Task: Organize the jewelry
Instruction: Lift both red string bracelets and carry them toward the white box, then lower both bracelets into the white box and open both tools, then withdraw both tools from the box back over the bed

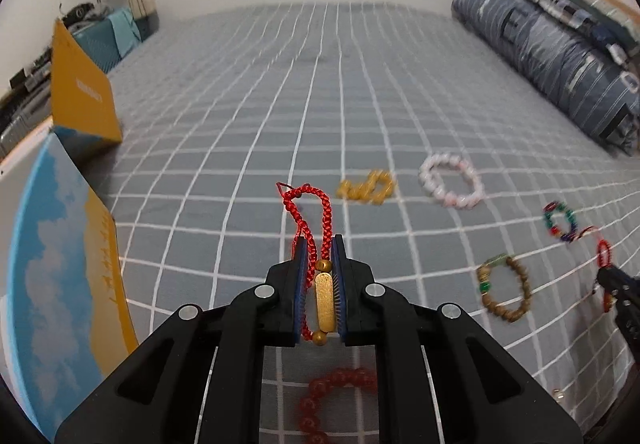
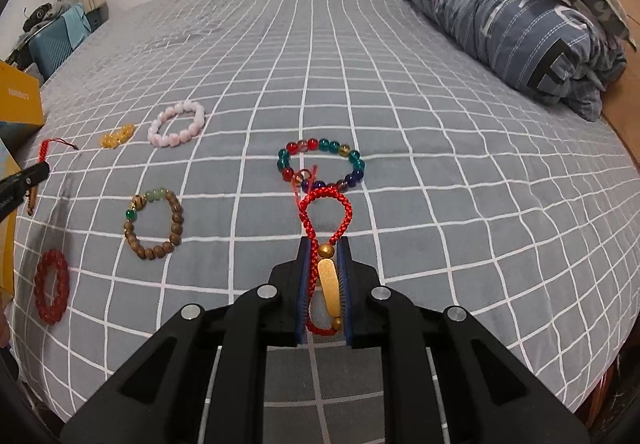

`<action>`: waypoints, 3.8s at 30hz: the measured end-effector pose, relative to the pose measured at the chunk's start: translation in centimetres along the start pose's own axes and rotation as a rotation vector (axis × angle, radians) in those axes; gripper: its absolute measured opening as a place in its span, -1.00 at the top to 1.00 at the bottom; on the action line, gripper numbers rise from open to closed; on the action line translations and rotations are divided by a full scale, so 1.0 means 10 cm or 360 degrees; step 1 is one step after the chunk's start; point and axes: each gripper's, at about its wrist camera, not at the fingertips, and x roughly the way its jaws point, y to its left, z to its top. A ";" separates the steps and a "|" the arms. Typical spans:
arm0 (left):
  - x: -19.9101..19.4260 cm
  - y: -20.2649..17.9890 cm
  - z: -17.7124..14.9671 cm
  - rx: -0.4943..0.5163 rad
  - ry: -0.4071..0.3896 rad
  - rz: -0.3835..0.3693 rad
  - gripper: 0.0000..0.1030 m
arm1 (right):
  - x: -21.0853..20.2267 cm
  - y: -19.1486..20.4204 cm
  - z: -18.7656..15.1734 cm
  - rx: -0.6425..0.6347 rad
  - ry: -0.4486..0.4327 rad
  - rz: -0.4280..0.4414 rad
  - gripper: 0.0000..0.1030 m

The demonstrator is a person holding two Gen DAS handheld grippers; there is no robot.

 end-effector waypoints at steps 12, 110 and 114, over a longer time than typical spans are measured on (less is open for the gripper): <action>-0.43 0.02 0.01 -0.0051 -0.0283 0.0023 0.78 | -0.22 0.07 0.11 0.0028 -0.0245 -0.0043 0.76; -1.37 3.36 -0.67 -0.0719 0.0351 0.0506 -0.53 | -0.91 4.76 0.14 -0.0861 0.0434 0.0722 -0.47; -1.44 3.33 -0.64 -0.0687 0.0298 0.0535 -0.75 | -0.97 4.77 0.15 -0.0884 0.0404 0.0713 -0.54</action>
